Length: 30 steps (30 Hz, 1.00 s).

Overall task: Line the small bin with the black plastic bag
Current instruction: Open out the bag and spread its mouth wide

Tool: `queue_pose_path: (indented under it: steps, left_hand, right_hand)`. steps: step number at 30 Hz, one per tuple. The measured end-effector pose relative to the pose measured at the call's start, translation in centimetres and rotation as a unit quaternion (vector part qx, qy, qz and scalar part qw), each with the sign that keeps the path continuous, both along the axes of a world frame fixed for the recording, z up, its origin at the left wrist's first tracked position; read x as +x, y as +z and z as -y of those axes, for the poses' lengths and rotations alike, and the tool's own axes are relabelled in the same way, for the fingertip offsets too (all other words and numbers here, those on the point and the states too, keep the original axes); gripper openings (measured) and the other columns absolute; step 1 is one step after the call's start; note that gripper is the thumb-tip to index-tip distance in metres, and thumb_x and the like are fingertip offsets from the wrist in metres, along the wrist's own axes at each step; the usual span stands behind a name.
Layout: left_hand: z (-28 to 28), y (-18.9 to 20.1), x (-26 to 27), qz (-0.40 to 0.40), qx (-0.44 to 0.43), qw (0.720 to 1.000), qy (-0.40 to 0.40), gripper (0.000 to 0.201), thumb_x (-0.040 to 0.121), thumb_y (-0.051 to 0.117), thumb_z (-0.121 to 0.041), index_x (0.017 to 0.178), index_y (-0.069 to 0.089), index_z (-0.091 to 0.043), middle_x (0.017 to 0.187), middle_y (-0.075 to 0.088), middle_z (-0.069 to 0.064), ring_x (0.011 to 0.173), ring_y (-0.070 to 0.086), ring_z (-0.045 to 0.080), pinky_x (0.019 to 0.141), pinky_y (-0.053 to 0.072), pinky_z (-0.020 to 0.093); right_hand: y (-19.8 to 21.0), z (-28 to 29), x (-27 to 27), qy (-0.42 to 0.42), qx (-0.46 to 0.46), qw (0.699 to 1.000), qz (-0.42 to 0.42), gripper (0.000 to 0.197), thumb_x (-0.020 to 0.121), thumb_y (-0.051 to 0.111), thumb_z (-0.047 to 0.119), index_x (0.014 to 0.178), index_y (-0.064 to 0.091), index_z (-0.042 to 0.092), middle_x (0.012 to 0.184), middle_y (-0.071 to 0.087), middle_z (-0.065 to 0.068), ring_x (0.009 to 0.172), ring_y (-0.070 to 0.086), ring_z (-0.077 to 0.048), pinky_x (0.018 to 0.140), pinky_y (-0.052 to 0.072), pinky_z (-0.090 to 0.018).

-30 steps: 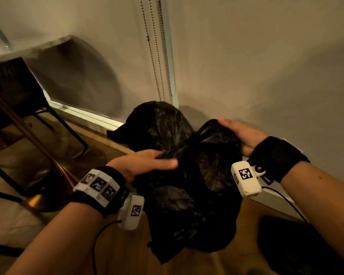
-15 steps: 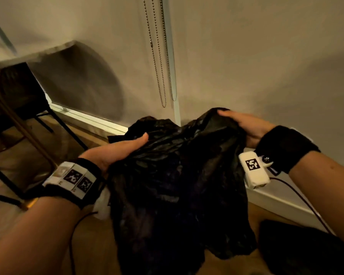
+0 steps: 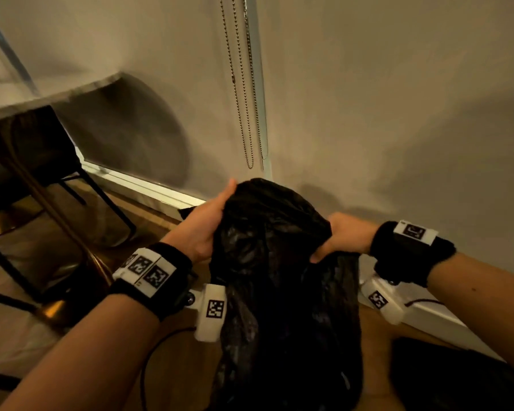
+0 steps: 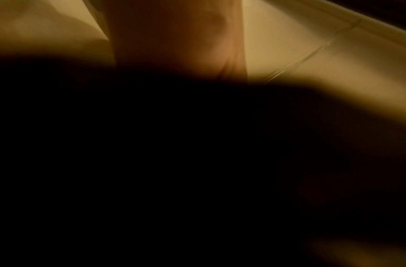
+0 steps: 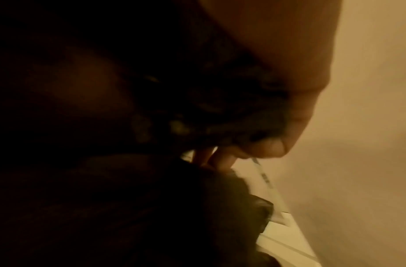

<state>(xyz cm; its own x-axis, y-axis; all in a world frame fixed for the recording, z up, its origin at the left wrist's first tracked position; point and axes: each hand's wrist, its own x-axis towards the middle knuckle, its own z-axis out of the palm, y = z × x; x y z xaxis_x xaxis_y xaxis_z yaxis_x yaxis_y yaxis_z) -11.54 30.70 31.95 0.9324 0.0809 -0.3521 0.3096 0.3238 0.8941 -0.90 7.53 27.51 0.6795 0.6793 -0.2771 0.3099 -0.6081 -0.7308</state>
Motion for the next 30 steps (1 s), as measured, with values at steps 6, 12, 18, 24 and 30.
queue_pose_path:
  steps: [6,12,18,24,30]
  left_hand:
    - [-1.6,1.4,-0.6,0.094,-0.105,0.985,0.101,0.067,0.090,0.035,-0.068,0.129,0.059,-0.020,0.128,0.065,0.010,0.115,0.063,0.027,0.091,0.051,0.039]
    - [2.9,-0.2,1.0,0.089,-0.126,0.987,0.047,0.077,0.088,0.029,-0.073,0.133,0.056,-0.017,0.132,0.061,0.017,0.118,0.060,0.032,0.088,0.054,0.043]
    - [-2.1,-0.8,-1.9,0.001,0.034,0.995,0.089,0.050,0.094,0.045,-0.055,0.110,0.069,-0.014,0.107,0.074,0.010,0.093,0.072,0.022,0.078,0.056,0.033]
    - [-4.2,-1.4,-2.9,0.116,0.413,0.901,0.063,0.057,0.075,0.055,-0.064,0.121,0.035,-0.039,0.090,0.055,-0.002,0.087,0.062,0.017,0.082,0.053,0.043]
    - [0.1,-4.7,0.8,0.256,0.581,0.736,-0.237,0.015,0.081,0.070,-0.011,0.081,0.059,-0.021,0.104,0.058,-0.019,0.112,0.051,0.004,0.095,0.039,0.028]
  right_hand:
    - [0.1,1.3,1.7,-0.291,0.272,0.915,-0.067,0.082,0.075,0.073,0.047,0.142,0.034,0.018,0.126,0.049,0.000,0.121,0.049,-0.022,0.087,0.041,-0.028]
    - [-1.4,-4.8,-2.0,-0.132,0.287,0.940,-0.130,0.124,0.056,0.088,0.036,0.149,0.007,0.036,0.134,0.041,0.007,0.121,0.046,-0.016,0.093,0.051,-0.035]
    - [-1.7,-0.5,2.3,-0.179,0.304,0.927,-0.125,0.016,0.093,0.052,0.005,0.095,0.066,0.013,0.070,0.074,0.007,0.064,0.069,-0.006,0.067,0.054,-0.025]
    - [0.8,1.3,3.9,-0.159,0.287,0.924,-0.198,0.022,0.097,0.048,0.020,0.098,0.067,0.008,0.083,0.074,-0.007,0.067,0.071,-0.018,0.066,0.059,-0.028]
    - [2.1,-1.1,3.2,-0.153,0.306,0.915,-0.212,0.025,0.080,0.071,0.029,0.097,0.070,0.011,0.089,0.074,-0.010,0.079,0.070,-0.024,0.080,0.056,-0.036]
